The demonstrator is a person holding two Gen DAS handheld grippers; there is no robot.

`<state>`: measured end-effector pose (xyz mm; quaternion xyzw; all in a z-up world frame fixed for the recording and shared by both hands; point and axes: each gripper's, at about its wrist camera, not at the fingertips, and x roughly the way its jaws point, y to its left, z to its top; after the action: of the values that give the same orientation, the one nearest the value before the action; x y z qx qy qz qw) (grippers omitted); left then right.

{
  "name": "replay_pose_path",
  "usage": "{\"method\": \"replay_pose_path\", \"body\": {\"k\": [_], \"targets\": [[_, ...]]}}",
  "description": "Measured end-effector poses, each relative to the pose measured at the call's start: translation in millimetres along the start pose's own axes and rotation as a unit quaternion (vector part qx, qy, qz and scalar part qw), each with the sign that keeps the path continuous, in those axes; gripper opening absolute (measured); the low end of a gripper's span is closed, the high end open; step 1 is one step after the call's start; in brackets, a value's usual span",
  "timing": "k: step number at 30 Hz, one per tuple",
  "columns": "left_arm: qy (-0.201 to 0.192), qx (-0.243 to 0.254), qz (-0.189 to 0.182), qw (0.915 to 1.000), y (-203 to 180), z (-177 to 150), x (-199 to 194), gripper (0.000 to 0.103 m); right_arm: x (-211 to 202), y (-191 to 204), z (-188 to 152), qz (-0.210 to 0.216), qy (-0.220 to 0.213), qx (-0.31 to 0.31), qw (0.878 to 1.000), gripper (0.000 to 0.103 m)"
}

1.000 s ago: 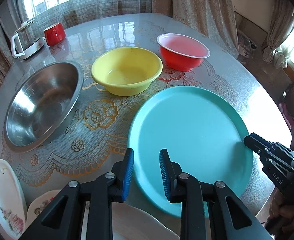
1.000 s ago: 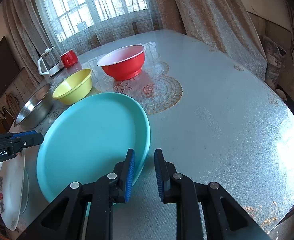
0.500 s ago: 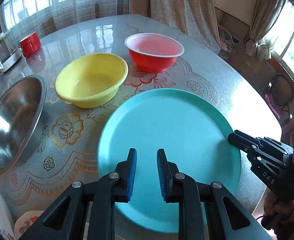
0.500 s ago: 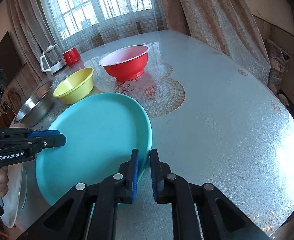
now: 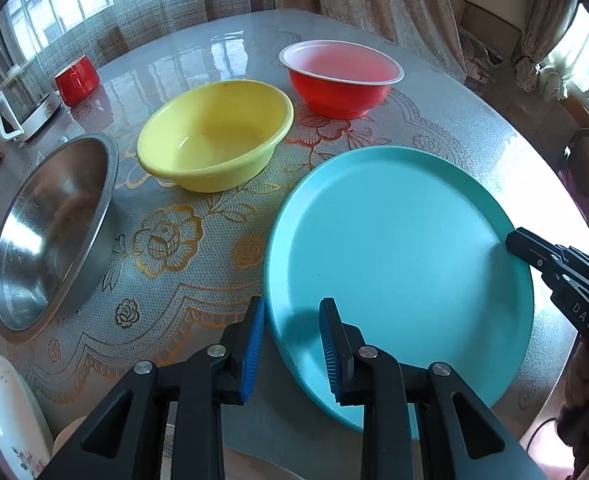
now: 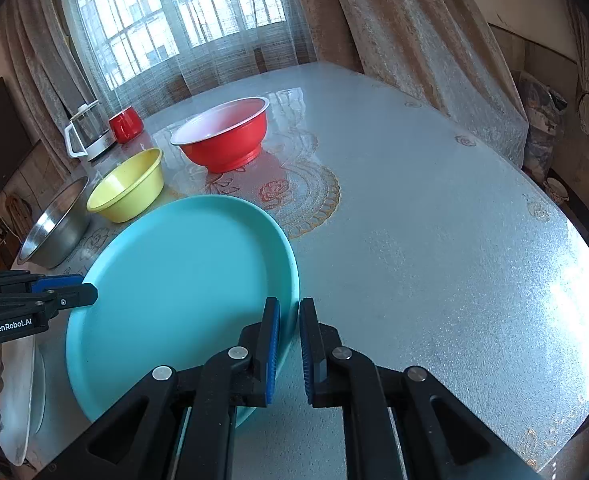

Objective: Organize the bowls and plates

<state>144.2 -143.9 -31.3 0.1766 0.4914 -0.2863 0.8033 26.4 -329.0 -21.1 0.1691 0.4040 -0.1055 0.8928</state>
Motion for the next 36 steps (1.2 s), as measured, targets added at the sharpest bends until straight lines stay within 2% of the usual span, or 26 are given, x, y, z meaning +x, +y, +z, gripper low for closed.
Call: {"method": "replay_pose_path", "body": {"k": [4,7,10,15,16,18,20,23,26,29,32,36], "targets": [[-0.009,-0.006,-0.018,0.9998,-6,1,1,0.027,0,-13,6,-0.005,0.001,0.025,1.000,0.010],[-0.011,-0.030,-0.038,0.9988,-7,5,5,0.027,-3,-25,11,-0.003,-0.010,0.048,0.999,0.010],[-0.017,-0.027,-0.016,0.9993,-16,9,9,0.028,0,-24,12,-0.017,-0.004,0.043,0.999,0.010],[-0.018,-0.052,-0.021,0.9983,-15,6,4,0.031,0,-18,8,-0.034,-0.005,0.030,0.999,0.011],[-0.023,-0.054,-0.019,0.9981,-15,4,0,0.031,0,-19,8,-0.029,-0.003,0.034,0.999,0.013],[-0.038,-0.059,-0.013,0.9975,-12,-2,-13,0.031,-1,-23,9,-0.012,-0.001,0.046,0.999,0.027],[-0.053,-0.068,-0.011,0.9962,-6,-8,-26,0.034,-2,-23,9,-0.019,0.002,0.050,0.999,0.032],[-0.073,-0.090,-0.003,0.9933,9,-21,-47,0.044,-9,-24,10,-0.023,-0.004,0.061,0.998,0.033],[-0.089,-0.126,0.002,0.9879,32,-37,-68,0.045,-21,-18,14,-0.021,-0.025,0.058,0.998,0.036],[-0.106,-0.167,0.009,0.9801,60,-60,-87,0.045,-31,-2,21,0.012,-0.035,0.039,0.999,0.038],[-0.127,-0.208,0.029,0.9693,93,-86,-104,0.045,-30,28,28,0.097,-0.013,0.012,0.995,0.038],[-0.153,-0.267,0.063,0.9494,143,-126,-126,0.047,-24,91,29,0.197,0.025,-0.042,0.979,0.039]]}}
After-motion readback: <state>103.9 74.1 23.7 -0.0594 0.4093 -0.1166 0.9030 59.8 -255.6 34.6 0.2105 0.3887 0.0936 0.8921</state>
